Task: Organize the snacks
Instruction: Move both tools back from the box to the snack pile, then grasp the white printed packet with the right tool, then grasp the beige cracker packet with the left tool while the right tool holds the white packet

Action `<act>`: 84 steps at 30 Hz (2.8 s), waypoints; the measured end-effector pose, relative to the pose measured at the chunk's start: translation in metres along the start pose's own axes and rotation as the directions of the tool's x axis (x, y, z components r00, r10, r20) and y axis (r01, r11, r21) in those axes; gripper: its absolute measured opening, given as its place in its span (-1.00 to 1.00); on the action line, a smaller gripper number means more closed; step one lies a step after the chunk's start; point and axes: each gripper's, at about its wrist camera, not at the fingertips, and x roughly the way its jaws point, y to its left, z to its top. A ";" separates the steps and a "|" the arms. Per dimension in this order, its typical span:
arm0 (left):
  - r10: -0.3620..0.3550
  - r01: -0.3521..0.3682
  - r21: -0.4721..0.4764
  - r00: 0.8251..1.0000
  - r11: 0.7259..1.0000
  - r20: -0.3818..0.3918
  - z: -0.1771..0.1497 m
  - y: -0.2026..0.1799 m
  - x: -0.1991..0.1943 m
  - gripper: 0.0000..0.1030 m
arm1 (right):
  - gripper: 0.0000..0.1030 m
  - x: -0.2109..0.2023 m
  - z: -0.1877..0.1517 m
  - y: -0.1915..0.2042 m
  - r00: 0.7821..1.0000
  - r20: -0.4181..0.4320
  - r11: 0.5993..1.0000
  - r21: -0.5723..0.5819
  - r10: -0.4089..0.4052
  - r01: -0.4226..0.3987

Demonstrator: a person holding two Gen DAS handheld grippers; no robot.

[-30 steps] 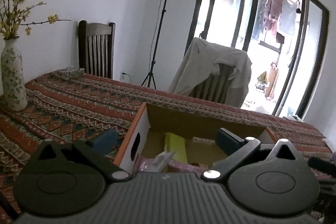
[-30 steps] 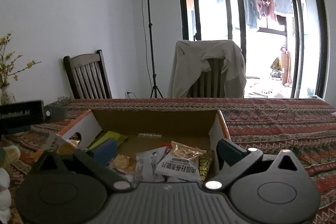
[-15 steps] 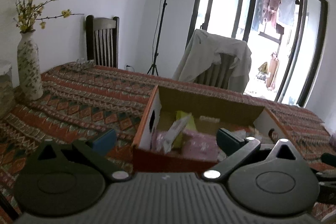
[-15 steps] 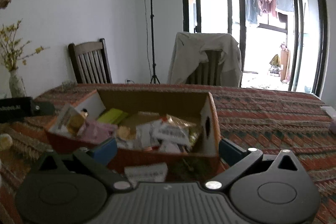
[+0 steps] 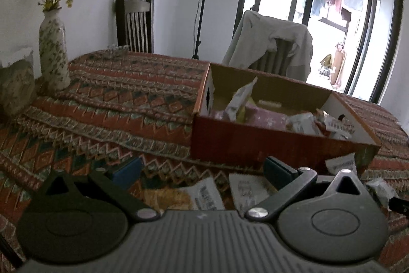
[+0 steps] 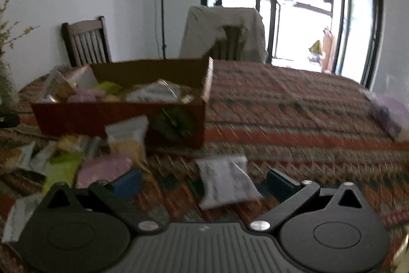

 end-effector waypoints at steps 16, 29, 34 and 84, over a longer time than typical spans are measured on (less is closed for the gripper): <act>0.022 -0.022 -0.007 1.000 1.000 -0.022 -0.009 0.009 0.000 1.00 | 1.00 0.042 0.002 -0.019 0.996 -0.084 0.998 0.036 -0.042 0.045; 0.031 -0.031 -0.009 0.999 0.999 -0.041 -0.009 0.004 0.004 1.00 | 0.71 0.062 0.009 -0.021 0.996 -0.088 1.000 0.011 -0.006 0.007; 0.030 -0.031 -0.012 0.999 0.999 -0.044 -0.010 0.004 0.001 1.00 | -0.18 0.051 0.005 -0.008 0.999 -0.047 0.999 -0.034 0.003 -0.004; 0.244 -0.249 0.002 0.948 0.969 -0.206 -0.021 -0.005 0.050 1.00 | -0.22 -0.008 -0.013 0.007 0.994 0.114 0.999 0.047 0.001 -0.006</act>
